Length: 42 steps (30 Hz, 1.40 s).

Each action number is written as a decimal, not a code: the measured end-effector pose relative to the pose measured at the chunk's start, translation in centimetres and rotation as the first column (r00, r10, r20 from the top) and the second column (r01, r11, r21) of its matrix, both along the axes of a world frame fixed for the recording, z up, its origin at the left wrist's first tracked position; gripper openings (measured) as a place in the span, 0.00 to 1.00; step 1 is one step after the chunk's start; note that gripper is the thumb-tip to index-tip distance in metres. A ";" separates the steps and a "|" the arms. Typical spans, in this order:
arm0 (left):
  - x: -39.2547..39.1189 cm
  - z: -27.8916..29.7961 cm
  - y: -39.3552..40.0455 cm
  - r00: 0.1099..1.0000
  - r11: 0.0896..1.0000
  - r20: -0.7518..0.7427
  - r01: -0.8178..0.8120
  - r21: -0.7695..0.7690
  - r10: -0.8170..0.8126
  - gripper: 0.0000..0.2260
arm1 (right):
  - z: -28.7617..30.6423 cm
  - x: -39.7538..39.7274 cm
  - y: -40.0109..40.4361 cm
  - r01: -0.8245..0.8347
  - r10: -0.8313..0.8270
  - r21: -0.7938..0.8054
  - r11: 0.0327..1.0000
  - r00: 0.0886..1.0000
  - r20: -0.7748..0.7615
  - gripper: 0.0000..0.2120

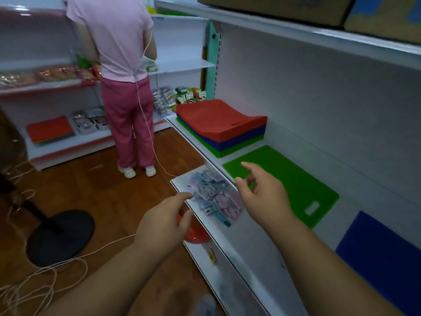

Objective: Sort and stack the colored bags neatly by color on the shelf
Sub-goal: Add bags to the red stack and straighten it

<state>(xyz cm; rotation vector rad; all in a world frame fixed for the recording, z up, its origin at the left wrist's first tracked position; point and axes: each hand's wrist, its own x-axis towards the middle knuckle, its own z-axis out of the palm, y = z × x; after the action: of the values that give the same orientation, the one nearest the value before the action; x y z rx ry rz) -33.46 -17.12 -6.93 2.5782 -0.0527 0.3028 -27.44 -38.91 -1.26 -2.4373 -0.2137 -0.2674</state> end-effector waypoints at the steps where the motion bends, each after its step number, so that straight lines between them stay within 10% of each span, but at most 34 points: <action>1: 1.3 0.1 0.5 1.000 1.000 -0.011 -0.015 0.004 0.015 0.18 | 0.1 2.1 0.7 -0.007 0.007 0.007 1.000 1.000 -0.013 0.23; 12: 12.8 0.6 5.3 0.992 0.995 -0.083 -0.095 -0.023 0.092 0.18 | 0.7 18.3 6.3 -0.075 0.057 -0.061 0.995 0.965 -0.256 0.39; 20: 22.6 -0.7 9.7 0.981 0.970 -0.180 0.029 -0.240 -0.074 0.15 | -1.3 21.0 8.2 0.104 -0.113 -0.044 0.994 0.931 -0.347 0.20; 27: 32.7 -0.7 11.5 0.927 0.568 -0.330 -0.176 -0.804 -0.180 0.15 | -1.2 18.5 8.5 0.511 -0.503 -0.017 0.859 0.839 -0.207 0.04; 35: 32.0 -1.3 11.9 0.941 0.781 -0.207 0.084 -0.619 -0.266 0.08 | -3.1 11.7 9.3 0.715 -0.716 0.051 0.697 0.698 0.002 0.15; 42: 29.7 -1.3 7.8 0.842 0.760 0.040 0.505 -0.408 -0.538 0.10 | -2.8 4.9 7.4 0.852 -0.863 0.145 0.503 0.504 0.032 0.16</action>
<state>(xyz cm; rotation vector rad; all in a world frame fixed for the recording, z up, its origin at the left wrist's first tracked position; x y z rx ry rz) -3.77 -9.31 -8.28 2.0477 -0.6110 -0.0086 -22.58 -31.50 -4.09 -2.2060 1.0180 -0.8164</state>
